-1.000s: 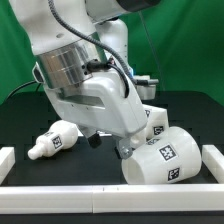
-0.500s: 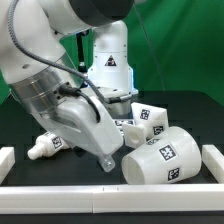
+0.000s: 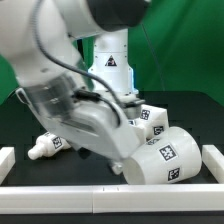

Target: Assemble lamp

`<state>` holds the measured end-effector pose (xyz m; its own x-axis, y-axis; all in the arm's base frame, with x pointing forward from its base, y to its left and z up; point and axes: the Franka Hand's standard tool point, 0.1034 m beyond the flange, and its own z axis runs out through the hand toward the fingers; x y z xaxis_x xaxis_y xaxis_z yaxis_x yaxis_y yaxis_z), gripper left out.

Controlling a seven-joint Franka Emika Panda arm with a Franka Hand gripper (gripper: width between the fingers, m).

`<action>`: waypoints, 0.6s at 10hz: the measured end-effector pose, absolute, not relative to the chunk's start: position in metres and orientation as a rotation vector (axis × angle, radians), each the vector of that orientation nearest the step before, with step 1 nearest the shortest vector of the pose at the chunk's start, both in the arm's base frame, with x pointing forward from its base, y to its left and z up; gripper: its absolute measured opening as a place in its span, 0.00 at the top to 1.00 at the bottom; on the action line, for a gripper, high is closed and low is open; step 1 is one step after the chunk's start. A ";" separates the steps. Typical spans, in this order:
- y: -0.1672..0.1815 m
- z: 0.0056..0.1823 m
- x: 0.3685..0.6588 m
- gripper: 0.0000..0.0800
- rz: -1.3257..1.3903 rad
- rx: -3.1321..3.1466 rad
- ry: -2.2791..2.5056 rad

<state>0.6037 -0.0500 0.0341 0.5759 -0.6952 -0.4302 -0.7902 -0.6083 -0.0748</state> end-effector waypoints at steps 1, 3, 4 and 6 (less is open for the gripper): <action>-0.046 0.032 0.603 0.13 0.535 -2.554 1.220; -0.047 0.033 0.593 0.13 0.687 -2.493 1.174; -0.052 0.031 0.592 0.13 0.749 -2.468 1.166; -0.057 0.027 0.585 0.13 0.880 -2.417 1.138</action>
Offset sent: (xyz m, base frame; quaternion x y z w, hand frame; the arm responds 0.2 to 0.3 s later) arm 0.0000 0.0000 0.0000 0.0000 -0.1296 0.0000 0.9916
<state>0.5850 -0.0568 0.0267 0.4911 -0.5756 -0.6539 -0.7776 -0.6280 -0.0311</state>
